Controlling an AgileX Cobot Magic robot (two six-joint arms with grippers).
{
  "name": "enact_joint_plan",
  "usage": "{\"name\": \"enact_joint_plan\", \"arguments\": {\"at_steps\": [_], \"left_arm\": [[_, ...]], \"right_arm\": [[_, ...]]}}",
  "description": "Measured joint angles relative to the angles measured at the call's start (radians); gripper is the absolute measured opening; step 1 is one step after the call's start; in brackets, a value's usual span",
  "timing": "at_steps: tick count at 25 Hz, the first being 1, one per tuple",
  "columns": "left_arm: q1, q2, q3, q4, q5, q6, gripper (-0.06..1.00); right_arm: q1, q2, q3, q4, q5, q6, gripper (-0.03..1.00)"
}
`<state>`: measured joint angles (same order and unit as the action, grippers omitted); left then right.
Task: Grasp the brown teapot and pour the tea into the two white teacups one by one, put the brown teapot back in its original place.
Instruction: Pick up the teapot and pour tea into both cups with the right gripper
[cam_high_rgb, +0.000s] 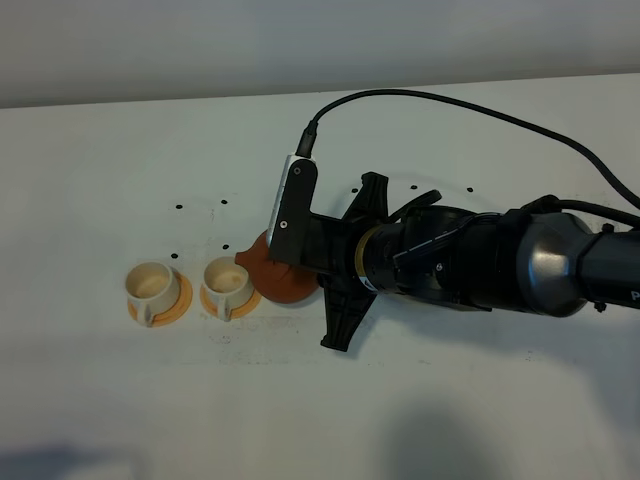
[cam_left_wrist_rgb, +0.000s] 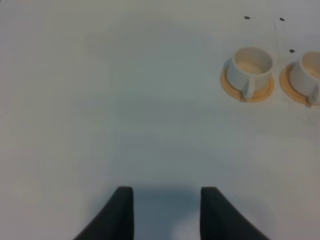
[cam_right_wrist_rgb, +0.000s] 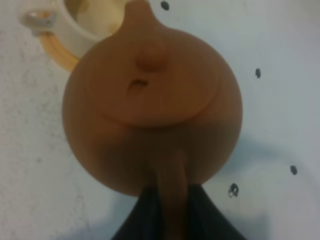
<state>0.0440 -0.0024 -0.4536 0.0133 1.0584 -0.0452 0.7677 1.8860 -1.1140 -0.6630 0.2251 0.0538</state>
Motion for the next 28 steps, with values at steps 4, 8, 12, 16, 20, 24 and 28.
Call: {"name": "enact_joint_plan", "arguments": {"at_steps": [4, 8, 12, 16, 20, 24, 28], "left_arm": [[0.000, 0.000, 0.000, 0.000, 0.000, 0.000, 0.33], [0.000, 0.000, 0.000, 0.000, 0.000, 0.000, 0.33], [0.000, 0.000, 0.000, 0.000, 0.000, 0.000, 0.33], [0.000, 0.000, 0.000, 0.000, 0.000, 0.000, 0.33], [0.000, 0.000, 0.000, 0.000, 0.000, 0.000, 0.33], [0.000, 0.000, 0.000, 0.000, 0.000, 0.000, 0.33], [0.000, 0.000, 0.000, 0.000, 0.000, 0.000, 0.33]], "right_arm": [[0.001, 0.001, 0.000, -0.029, 0.004, 0.007, 0.11], [0.003, 0.001, 0.000, -0.058, 0.005, 0.008, 0.11], [0.003, 0.001, 0.000, -0.080, 0.005, 0.008, 0.11], [0.003, 0.001, 0.000, -0.100, 0.005, 0.008, 0.11], [0.003, 0.001, 0.000, -0.119, 0.005, 0.008, 0.11], [0.003, 0.001, 0.000, -0.134, 0.005, 0.008, 0.11], [0.003, 0.001, -0.012, -0.141, 0.008, 0.008, 0.11]]}}
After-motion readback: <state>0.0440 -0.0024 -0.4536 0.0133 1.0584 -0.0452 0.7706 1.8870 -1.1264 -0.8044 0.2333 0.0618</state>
